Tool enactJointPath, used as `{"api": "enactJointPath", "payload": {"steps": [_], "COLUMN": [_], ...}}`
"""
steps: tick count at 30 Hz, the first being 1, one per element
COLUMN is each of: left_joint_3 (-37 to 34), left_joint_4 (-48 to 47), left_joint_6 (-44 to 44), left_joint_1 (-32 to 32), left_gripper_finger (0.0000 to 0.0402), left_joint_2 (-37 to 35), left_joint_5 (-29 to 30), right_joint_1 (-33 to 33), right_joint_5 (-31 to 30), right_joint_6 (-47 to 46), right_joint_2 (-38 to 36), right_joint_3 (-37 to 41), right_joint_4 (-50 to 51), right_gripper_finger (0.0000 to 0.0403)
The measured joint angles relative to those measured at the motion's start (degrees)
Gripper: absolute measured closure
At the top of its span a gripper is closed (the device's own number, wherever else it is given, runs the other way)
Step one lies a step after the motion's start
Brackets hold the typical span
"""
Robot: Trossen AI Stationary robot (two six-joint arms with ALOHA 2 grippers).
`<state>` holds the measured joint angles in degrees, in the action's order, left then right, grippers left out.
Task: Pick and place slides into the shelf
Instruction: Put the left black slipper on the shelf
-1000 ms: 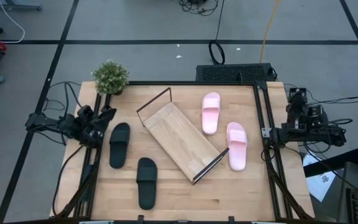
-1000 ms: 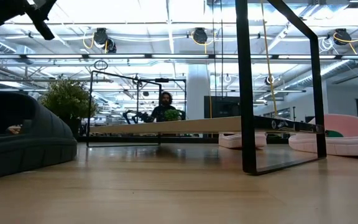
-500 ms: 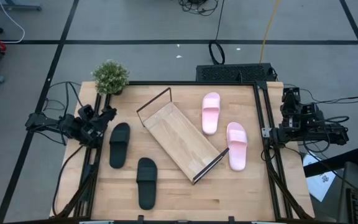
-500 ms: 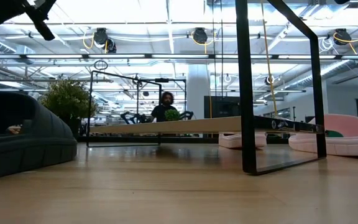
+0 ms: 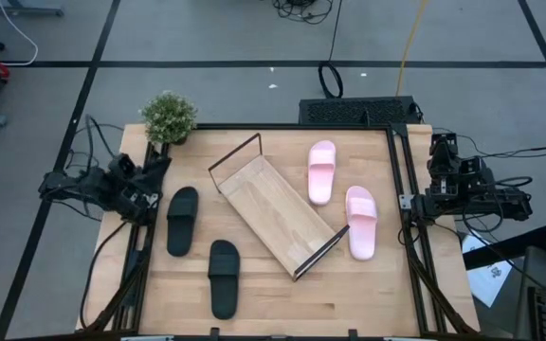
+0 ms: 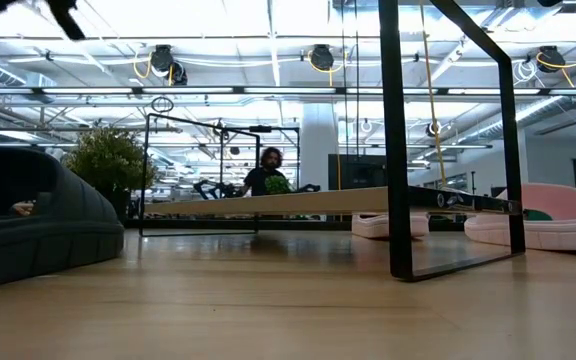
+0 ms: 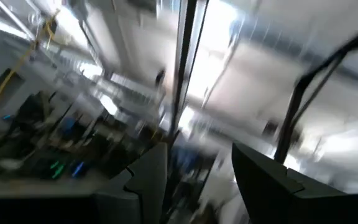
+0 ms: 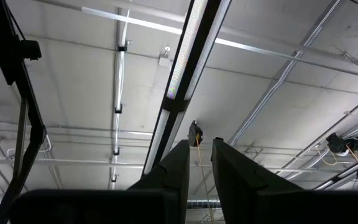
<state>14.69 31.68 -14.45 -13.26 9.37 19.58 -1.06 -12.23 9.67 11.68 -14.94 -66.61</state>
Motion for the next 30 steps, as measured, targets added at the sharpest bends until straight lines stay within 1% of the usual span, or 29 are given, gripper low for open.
{"api": "enactJointPath", "payload": {"steps": [2, 4, 6, 7, 9, 11, 14, 15, 17, 18, 20, 22, 26, 30], "left_joint_3": [9.71, 20.62, 30.12, 34.23, 41.34, 46.52, 51.33, 52.06, 52.36, 52.28, 51.97, 51.92, 51.92, 51.62], "left_joint_4": [-20.41, -42.42, -61.92, -69.76, -83.44, -95.57, -109.3, -112.87, -116.56, -117.29, -117.58, -117.53, -119.94, -121.52], "left_joint_6": [-0.79, -6.55, -13.65, -16.85, -22.17, -27.11, -32.8, -34.13, -35.46, -35.52, -35.17, -34.02, -33.54, -37.9], "left_joint_1": [-0.02, -0.04, -0.01, -0.01, -0.02, -0.02, -0.04, -0.04, -0.43, -0.93, -2.43, -4.36, -9.42, -15.34], "left_gripper_finger": [0.022, 0.022, 0.022, 0.022, 0.022, 0.022, 0.022, 0.022, 0.022, 0.022, 0.022, 0.022, 0.022, 0.022], "left_joint_2": [0.54, 3.72, 8.56, 11.37, 17.14, 22.94, 30.85, 32.98, 36.51, 37.84, 40.76, 43.29, 47.18, 49.78], "left_joint_5": [0.8, 3.52, 4.97, 4.98, 4.03, 1.2, -4.13, -6.22, -9.95, -11.42, -12.55, -12.17, -8.12, -4.95], "right_joint_1": [0.0, 0.0, 0.01, 0.0, 0.0, 0.0, 0.0, 0.0, 0.02, 0.02, 0.02, 0.01, 0.02, 0.02], "right_joint_5": [0.02, 0.02, 0.04, 0.04, 0.04, 0.04, 0.0, -0.22, -1.73, -3.01, -4.88, -6.39, -7.5, -7.48], "right_joint_6": [-0.47, -1.53, -1.95, -2.15, -2.34, -2.32, -1.07, -0.55, 0.42, 0.82, 1.65, 2.01, 1.99, 1.99], "right_joint_2": [0.0, 0.0, 0.0, 0.0, 0.0, 0.0, 0.0, 0.0, 0.0, 0.0, 0.0, 0.0, 0.0, 0.0], "right_joint_3": [0.0, 0.0, -0.01, -0.02, -0.02, -0.02, -0.02, -0.02, -0.02, -0.02, -0.02, -0.02, -0.02, -0.02], "right_joint_4": [-0.02, -0.01, 0.05, 0.23, 0.59, 0.83, 1.1, 1.21, 1.4, 1.53, 1.96, 2.3, 2.32, 2.29], "right_gripper_finger": [0.0344, 0.0344, 0.0344, 0.0344, 0.0344, 0.0344, 0.0344, 0.0344, 0.0344, 0.0344, 0.0344, 0.0344, 0.0344, 0.0344]}}
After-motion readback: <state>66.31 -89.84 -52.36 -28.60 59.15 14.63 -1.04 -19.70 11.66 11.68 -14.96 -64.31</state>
